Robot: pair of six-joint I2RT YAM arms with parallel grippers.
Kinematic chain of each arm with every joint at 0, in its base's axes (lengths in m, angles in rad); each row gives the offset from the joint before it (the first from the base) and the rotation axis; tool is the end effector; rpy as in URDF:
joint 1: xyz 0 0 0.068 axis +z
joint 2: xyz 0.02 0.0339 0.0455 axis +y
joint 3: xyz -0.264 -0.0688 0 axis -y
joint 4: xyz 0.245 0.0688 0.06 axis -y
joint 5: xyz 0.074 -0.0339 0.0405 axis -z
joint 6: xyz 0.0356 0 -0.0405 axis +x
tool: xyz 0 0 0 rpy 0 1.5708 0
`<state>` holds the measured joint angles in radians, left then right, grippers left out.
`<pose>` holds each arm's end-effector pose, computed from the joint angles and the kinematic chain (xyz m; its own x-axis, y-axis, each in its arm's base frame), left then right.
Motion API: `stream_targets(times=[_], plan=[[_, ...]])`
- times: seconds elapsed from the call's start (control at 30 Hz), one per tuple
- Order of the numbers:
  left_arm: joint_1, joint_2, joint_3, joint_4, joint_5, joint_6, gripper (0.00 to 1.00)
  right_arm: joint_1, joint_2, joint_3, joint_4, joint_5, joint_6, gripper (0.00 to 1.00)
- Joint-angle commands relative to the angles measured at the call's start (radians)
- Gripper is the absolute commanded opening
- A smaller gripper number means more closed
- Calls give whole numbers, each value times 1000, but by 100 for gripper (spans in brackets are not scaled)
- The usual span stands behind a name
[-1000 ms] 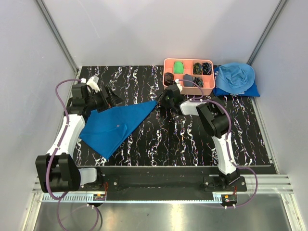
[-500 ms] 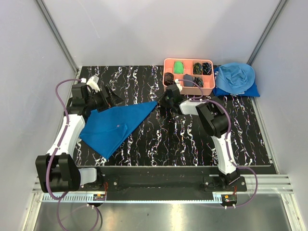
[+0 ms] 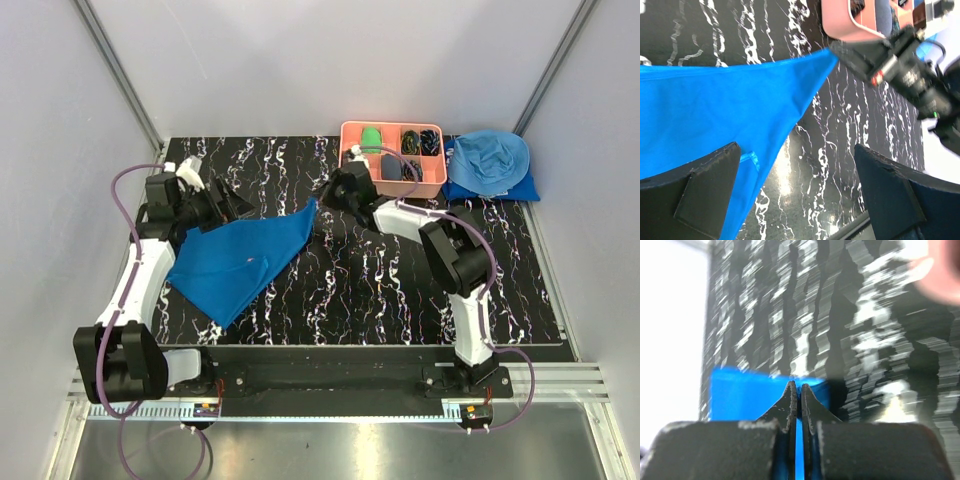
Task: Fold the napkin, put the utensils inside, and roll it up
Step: Fold the napkin
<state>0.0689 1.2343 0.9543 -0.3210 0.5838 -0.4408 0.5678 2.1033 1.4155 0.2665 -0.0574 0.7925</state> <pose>0.2711 -0.0010 0.2940 -0.6792 -0.4037 -0.6129 0.1175 0.7645 -0.6338 0.4047 0.2606 0.1870 -0.6558 0.4249 -0.6240 -0.1624 0.7278 0.6663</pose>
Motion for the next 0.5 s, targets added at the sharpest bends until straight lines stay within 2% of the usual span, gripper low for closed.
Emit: stream_targets(times=[0.0,0.27,0.47], plan=[[51,-67,0,33,-41,20,99,108,-62,43,59,-106,-13,0],[108,-111,0,31,-71,27,99,341,29,161,94,-229,51,0],[140,-136,-2,31,-76,39,99,448,119,241,85,-275,59,0]])
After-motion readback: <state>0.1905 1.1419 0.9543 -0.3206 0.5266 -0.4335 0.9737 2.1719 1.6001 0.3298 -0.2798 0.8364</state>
